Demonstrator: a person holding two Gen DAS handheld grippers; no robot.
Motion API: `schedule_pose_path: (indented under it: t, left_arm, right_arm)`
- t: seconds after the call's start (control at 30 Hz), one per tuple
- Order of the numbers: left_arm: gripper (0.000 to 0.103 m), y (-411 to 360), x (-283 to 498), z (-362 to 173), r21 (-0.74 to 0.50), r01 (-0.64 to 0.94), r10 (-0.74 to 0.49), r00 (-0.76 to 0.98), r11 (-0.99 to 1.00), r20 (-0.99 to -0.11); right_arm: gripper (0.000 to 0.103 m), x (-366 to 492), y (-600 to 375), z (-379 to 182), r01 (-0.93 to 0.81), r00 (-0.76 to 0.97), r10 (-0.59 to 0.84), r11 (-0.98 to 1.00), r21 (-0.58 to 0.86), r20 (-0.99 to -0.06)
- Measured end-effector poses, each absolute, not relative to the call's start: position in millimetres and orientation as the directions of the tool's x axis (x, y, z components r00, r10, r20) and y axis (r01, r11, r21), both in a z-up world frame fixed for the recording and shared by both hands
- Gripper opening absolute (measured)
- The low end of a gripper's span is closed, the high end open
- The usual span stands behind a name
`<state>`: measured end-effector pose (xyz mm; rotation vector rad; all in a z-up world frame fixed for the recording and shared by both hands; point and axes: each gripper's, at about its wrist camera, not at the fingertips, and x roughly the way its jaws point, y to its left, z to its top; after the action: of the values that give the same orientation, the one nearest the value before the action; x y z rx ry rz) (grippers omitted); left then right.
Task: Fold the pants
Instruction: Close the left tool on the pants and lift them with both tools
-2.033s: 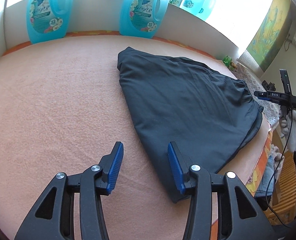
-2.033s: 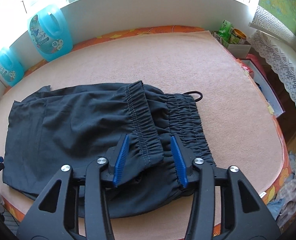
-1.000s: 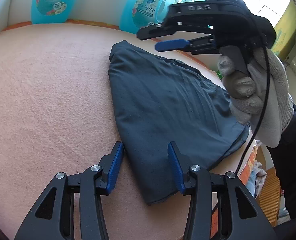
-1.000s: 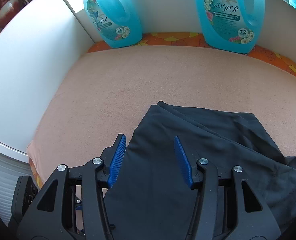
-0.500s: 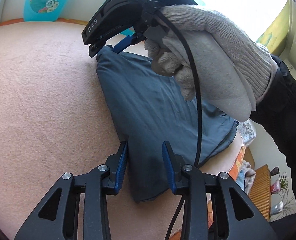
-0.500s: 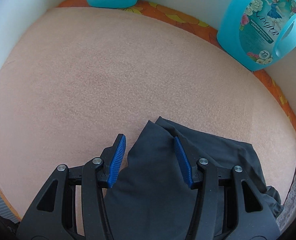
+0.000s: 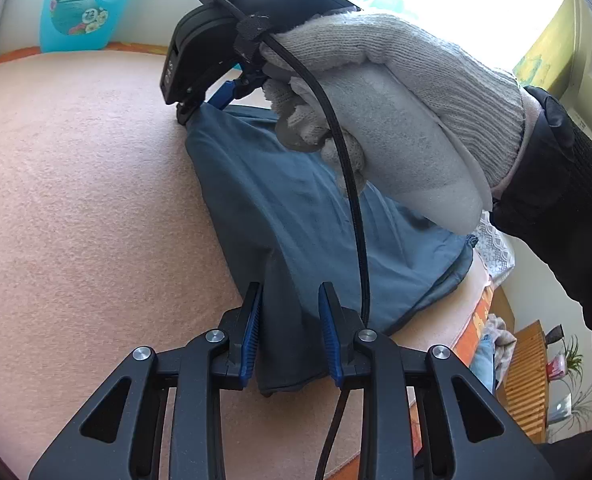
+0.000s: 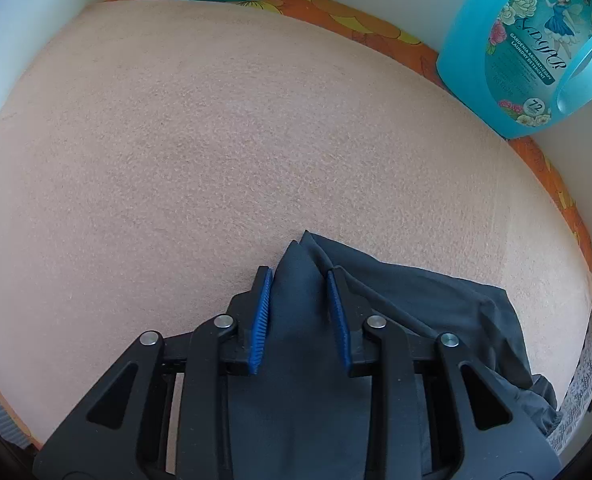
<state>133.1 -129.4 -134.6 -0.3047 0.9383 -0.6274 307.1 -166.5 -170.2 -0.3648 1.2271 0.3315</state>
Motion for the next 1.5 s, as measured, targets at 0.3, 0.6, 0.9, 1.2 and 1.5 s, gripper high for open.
schedule_pose_path:
  t: [0.3, 0.6, 0.9, 1.2, 1.5]
  left_arm:
    - [0.032, -124.5, 138.4, -142.8, -0.47, 0.309, -0.563, 0.435, 0.827, -0.703]
    - [0.007, -118.8, 134.9, -134.9, -0.495, 0.331, -0.596, 0.465, 0.803, -0.655]
    - [0.006, -127.7, 124.6, -92.2, -0.489, 0.446, -0.662, 0.491, 0.75, -0.566]
    - [0.006, -176.0, 120.8, -45.3, -0.448, 0.593, -0.736, 0.445, 0.669, -0.511]
    - [0.006, -248.0, 131.2, -17.6, -0.427, 0.72, -0.81, 0.328, 0.547, -0.486]
  right_arm:
    - [0.009, 307.2, -197.5, -147.5, -0.39, 0.318, 0.192, 0.919, 0.057, -0.929]
    - [0.008, 299.9, -216.2, -126.4, -0.376, 0.349, 0.302, 0.912, 0.162, -0.887]
    - [0.007, 287.2, -252.3, -93.7, -0.364, 0.389, 0.434, 0.882, 0.298, -0.813]
    - [0.007, 258.7, -334.6, -47.3, -0.322, 0.493, 0.496, 0.867, 0.379, -0.715]
    - [0.007, 231.4, -462.6, -19.7, -0.204, 0.615, 0.45, 0.884, 0.42, -0.648]
